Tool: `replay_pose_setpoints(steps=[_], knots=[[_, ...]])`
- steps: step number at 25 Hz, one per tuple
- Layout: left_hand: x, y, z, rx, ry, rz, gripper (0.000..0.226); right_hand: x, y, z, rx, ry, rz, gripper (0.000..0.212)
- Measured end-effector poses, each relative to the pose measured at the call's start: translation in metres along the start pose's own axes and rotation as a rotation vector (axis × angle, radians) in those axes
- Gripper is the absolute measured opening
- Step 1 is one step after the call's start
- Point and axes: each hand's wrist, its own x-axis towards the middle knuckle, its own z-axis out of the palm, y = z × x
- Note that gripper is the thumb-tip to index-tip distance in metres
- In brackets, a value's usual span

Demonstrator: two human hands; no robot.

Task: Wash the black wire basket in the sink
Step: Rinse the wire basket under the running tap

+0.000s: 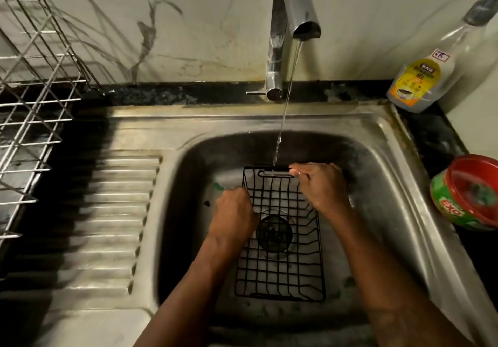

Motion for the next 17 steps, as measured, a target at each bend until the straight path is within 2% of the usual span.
replay_pose_setpoints(steps=[3, 6, 8, 11, 13, 15, 17], knots=[[-0.005, 0.014, -0.014, 0.013, -0.025, 0.038, 0.041, 0.011, -0.012, 0.016, -0.021, 0.01, 0.013, 0.024], [-0.012, 0.03, -0.029, -0.043, -0.015, 0.044, 0.045, 0.021, -0.066, 0.036, -0.006, -0.082, -0.188, 0.025], [-0.014, 0.031, -0.034, -0.034, -0.01, 0.014, 0.044, 0.025, -0.083, 0.033, 0.013, -0.129, -0.229, 0.028], [-0.009, 0.023, -0.029, -0.051, -0.014, -0.062, 0.033, 0.019, -0.052, 0.01, -0.041, -0.185, -0.08, 0.025], [-0.007, 0.02, -0.025, -0.056, -0.022, -0.093, 0.028, 0.009, -0.019, -0.008, -0.007, -0.158, 0.017, 0.026], [-0.009, 0.023, -0.024, -0.061, -0.033, -0.091, 0.03, 0.007, -0.007, -0.013, -0.023, -0.082, 0.028, 0.026], [-0.01, 0.027, -0.025, -0.098, -0.044, -0.075, 0.032, 0.012, -0.028, -0.004, -0.059, -0.055, -0.033, 0.022]])
